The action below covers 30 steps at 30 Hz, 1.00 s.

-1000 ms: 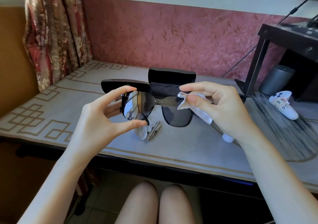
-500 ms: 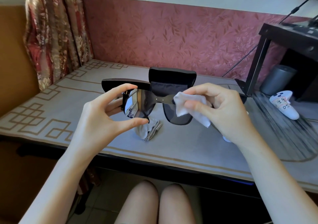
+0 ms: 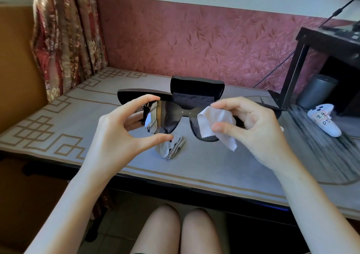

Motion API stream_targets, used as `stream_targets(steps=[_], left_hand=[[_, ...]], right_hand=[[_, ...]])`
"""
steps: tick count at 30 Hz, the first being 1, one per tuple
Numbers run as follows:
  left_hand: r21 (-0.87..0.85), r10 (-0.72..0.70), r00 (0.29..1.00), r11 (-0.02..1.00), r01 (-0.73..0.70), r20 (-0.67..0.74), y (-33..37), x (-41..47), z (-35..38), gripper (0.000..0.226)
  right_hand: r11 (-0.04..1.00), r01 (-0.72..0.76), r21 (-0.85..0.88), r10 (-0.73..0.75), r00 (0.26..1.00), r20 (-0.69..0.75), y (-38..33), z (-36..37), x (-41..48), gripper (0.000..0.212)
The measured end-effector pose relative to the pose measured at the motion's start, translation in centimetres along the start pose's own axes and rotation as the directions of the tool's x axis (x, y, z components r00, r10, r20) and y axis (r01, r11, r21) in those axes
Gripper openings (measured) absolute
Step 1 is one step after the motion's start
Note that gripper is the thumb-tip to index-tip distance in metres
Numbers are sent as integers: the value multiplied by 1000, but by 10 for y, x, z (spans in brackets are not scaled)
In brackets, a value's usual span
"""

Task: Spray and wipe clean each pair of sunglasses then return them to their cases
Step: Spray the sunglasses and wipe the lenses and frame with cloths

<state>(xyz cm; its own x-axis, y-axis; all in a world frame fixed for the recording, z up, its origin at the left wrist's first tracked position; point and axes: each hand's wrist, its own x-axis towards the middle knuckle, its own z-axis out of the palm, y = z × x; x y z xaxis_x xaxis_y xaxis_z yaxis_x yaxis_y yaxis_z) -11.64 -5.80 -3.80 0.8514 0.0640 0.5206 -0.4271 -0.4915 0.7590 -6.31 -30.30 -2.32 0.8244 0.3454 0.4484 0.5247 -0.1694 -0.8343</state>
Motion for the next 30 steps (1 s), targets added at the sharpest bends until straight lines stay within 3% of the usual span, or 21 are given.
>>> stream_targets(steps=[7, 16, 20, 22, 25, 28, 30], left_hand=[[22, 25, 1000, 999, -26, 17, 3, -3, 4, 73], [209, 91, 994, 973, -100, 55, 1, -1, 9, 71], [236, 125, 990, 962, -136, 64, 1, 0, 14, 72], [215, 132, 990, 967, -138, 42, 2, 0, 16, 72], [224, 136, 991, 965, -135, 8, 2, -1, 17, 69], [222, 135, 991, 967, -129, -8, 0, -2, 16, 70], [235, 152, 988, 961, -149, 4, -1, -3, 17, 70]], right_hand=[[999, 4, -32, -9, 986, -164, -2, 4, 3, 12], [995, -36, -89, 14, 972, -235, -18, 13, 15, 11], [986, 1, -167, -34, 981, -191, -33, 36, 22, 9], [945, 20, -327, -69, 988, -140, -31, 51, 19, 16], [802, 49, -595, -94, 995, -45, -27, 61, 14, 28], [834, -1, -552, 60, 994, 88, -28, 54, 13, 39], [858, -11, -513, 80, 990, 112, -26, 50, 15, 31]])
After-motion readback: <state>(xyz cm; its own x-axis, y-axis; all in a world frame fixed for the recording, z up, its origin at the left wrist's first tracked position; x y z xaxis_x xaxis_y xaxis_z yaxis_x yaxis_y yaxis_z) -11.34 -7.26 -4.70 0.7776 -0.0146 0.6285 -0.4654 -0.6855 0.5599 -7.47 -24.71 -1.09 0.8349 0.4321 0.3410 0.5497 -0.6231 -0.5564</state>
